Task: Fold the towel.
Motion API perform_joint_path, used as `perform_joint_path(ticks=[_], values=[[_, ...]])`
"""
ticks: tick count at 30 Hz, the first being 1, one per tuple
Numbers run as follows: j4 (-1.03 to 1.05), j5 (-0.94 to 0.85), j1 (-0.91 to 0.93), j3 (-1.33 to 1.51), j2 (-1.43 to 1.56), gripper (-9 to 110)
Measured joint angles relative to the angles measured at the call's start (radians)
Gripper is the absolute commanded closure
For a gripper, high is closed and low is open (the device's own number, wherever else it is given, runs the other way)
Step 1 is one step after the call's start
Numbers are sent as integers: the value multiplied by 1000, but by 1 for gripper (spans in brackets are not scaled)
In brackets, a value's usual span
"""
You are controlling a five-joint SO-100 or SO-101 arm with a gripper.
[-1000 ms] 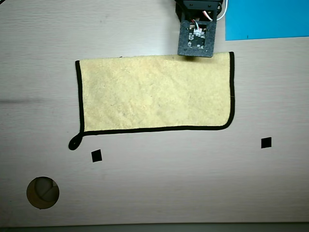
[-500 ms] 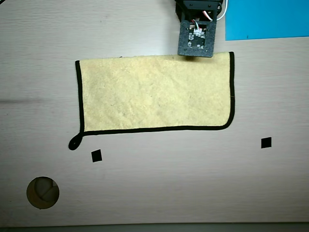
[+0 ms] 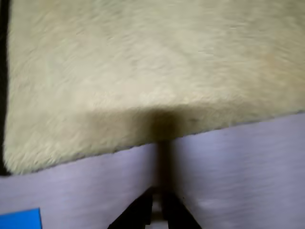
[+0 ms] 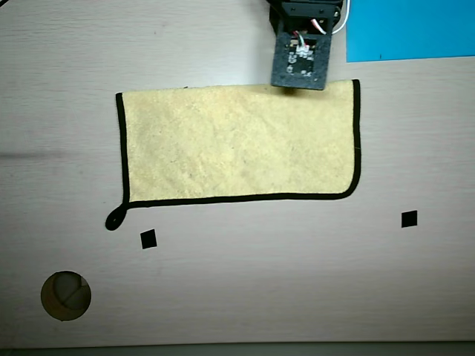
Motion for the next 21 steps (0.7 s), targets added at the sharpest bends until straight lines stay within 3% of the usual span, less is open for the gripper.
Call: perform_joint_path(ticks=[13, 21], values=[[-331, 621, 531, -451, -739, 91], [-460, 859, 643, -724, -1190, 83]])
